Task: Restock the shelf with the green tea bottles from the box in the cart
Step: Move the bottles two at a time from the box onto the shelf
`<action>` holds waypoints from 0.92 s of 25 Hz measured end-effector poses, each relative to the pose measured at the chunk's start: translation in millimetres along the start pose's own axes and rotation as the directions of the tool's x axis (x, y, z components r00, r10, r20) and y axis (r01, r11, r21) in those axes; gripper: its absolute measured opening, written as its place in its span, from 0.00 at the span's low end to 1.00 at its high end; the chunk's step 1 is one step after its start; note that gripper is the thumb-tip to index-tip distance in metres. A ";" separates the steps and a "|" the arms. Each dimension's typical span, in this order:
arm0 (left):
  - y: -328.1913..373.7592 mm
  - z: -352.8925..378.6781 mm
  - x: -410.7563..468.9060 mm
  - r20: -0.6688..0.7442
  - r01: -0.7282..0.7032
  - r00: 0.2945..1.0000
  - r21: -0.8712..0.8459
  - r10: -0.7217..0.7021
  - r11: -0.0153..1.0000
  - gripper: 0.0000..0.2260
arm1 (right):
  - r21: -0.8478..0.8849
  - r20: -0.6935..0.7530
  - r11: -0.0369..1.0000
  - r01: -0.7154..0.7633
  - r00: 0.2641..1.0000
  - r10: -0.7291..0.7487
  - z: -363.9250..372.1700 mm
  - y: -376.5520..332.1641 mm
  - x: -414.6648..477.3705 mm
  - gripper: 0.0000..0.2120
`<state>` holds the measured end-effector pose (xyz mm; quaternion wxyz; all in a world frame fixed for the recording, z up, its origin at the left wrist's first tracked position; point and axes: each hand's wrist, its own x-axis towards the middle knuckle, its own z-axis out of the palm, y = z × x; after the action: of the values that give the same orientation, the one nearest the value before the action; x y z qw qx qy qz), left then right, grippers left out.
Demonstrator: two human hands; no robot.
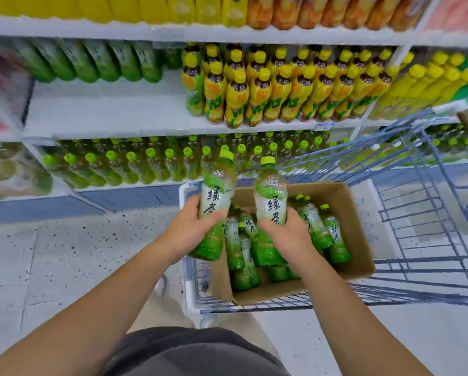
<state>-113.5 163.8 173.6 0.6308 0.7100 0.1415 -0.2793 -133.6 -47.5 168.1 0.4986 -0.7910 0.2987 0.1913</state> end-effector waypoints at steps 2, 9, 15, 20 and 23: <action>11.0 -25.5 -5.5 -0.058 -0.066 0.996 0.033 0.068 0.997 0.18 | -0.017 0.016 0.999 0.050 0.999 -0.050 15.0 -27.4 -8.0 0.14; 42.4 -146.1 -7.8 -0.120 -0.234 0.961 0.123 0.248 0.965 0.22 | -0.007 0.001 0.987 0.161 0.987 -0.161 104.7 -112.5 -29.0 0.16; 64.0 -265.9 23.4 -0.099 -0.283 0.944 0.244 0.315 0.927 0.28 | 0.031 -0.059 0.984 0.177 0.983 -0.175 204.1 -185.2 -21.6 0.17; 68.0 -336.0 70.8 -0.112 -0.251 0.948 0.310 0.297 0.917 0.25 | 0.063 -0.071 0.979 0.195 0.979 -0.190 262.4 -225.4 10.2 0.17; 63.8 -359.3 102.6 -0.156 -0.226 0.945 0.328 0.288 0.917 0.20 | 0.037 -0.056 0.978 0.206 0.977 -0.204 283.6 -234.9 40.1 0.16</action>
<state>82.7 488.0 184.1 0.5271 0.8358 0.0647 -0.1391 50.8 273.5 180.6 0.5245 -0.8115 0.2322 0.1120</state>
